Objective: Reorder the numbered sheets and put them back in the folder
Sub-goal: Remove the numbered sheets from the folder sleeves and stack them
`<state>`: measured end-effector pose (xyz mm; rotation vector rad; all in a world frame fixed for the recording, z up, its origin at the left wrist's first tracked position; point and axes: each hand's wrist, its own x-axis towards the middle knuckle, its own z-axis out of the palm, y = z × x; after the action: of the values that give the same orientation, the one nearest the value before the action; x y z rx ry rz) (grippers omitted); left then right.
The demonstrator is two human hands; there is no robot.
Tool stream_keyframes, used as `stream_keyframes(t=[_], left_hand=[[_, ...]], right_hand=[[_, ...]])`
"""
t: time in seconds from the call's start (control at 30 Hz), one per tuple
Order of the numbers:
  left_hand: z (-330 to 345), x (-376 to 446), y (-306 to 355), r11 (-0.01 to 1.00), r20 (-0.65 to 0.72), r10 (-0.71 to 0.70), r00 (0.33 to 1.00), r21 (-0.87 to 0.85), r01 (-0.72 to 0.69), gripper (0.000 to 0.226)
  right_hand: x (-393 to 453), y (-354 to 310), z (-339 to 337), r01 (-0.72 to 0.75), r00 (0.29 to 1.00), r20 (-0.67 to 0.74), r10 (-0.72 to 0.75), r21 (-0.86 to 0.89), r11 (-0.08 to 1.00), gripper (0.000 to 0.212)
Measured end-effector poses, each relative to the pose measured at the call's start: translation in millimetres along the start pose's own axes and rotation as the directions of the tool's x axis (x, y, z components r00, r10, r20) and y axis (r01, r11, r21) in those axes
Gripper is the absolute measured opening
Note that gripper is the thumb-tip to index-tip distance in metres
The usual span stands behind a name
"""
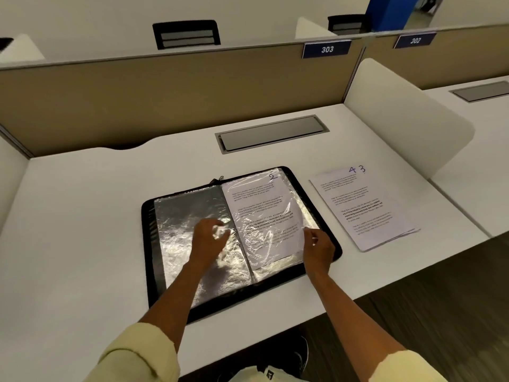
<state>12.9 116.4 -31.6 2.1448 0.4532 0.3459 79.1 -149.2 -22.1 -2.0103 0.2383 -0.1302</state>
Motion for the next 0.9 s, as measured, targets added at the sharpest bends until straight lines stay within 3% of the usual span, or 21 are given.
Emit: stream_keyframes(t=[0.07,0.27,0.37,0.53,0.6,0.73,0.9], left_hand=[[25,-10,1,0.988,0.088,0.104,0.991,0.103,-0.112,0.042],[76,-32,44,0.968,0.320,0.166,0.933,0.127,-0.216,0.078],[89,-32,64,0.965,0.343,0.205,0.917,0.084,-0.247,0.070],[97,-29,82,0.986,0.234,0.162,0.958,-0.003,-0.166,0.017],[96,-27,84,0.986,0.212,0.166,0.963,-0.016,-0.167,0.006],[93,-20,85,0.992,0.217,0.125,0.968,-0.020,-0.124,0.014],[95,-17,81,0.992,0.228,0.128,0.965,-0.019,-0.127,0.024]], right_hand=[[-1,-6,0,-0.023,0.999,0.047,0.020,0.054,0.998,0.016],[-6,-23,5,-0.035,0.990,0.142,0.015,0.143,0.989,0.023],[-6,-29,6,-0.053,0.987,0.158,0.023,0.191,0.980,0.023],[-7,-35,2,-0.057,0.987,0.159,0.023,0.212,0.976,0.025],[-9,-35,-2,-0.080,0.986,0.162,0.044,0.228,0.970,0.026],[-18,-28,-10,-0.114,0.983,0.170,0.073,0.247,0.962,0.022],[-27,-15,-13,-0.213,0.914,0.385,0.129,0.182,0.960,0.044]])
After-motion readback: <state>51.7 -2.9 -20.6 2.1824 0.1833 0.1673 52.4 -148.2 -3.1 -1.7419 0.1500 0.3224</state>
